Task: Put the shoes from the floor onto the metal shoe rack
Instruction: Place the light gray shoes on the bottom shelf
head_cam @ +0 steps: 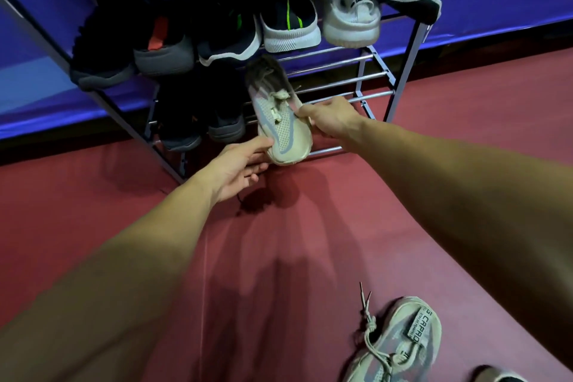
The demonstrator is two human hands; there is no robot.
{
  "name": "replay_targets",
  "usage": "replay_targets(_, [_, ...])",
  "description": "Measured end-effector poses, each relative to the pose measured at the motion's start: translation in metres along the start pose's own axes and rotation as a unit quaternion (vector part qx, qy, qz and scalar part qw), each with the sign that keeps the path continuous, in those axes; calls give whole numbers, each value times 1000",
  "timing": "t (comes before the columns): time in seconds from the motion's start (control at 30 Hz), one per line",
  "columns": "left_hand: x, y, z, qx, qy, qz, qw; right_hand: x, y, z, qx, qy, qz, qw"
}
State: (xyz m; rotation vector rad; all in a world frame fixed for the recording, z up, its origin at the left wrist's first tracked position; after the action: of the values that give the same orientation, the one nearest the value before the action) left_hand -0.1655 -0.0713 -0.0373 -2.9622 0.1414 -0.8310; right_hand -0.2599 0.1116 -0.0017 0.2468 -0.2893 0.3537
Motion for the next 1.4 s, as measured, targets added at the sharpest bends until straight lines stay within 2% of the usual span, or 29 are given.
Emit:
replay_targets(0.1, [-6,1,-5,55,-55,-69,995,-8,-6,-1,20,3,-34,999])
replay_targets(0.2, [-11,5,-9,133,-84,-124,980,-12,-10,-2,-16,4,-34,999])
replay_targets(0.43, [-22,9,-12,180,-78,-166,966,-14,-46,-27,-126,-51,107,985])
replay_targets(0.5, [-26,15,-15,182,-83,-180,963,-18,-50,-28,-166,-57,117,977])
replay_targets(0.73, [-38,8,-11,173,-39,-118,977,-37,-49,-28,-233,-27,57,970])
replay_targets(1.0, [-47,13,-7,173,-30,-133,975,-49,-41,-37,-220,-20,-56,974])
replay_targets(1.2, [-47,13,-7,142,-29,-122,982,-55,-38,-42,-162,-55,-67,983])
replay_targets(1.4, [-44,12,-7,48,-17,-108,993,-50,-40,-35,-69,-47,4,997])
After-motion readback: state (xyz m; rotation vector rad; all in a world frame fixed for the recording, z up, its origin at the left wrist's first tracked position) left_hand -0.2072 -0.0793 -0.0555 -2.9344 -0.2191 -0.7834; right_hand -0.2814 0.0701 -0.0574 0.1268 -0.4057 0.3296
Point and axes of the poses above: each hand's wrist, its own x-axis away from the middle knuckle, its own y-axis out of the back of the hand, z = x × y, the point moved 9 cm from there along -x, towards the middle knuckle, and after that the axes turned 11 degrees about z, right-handed, at the moved point
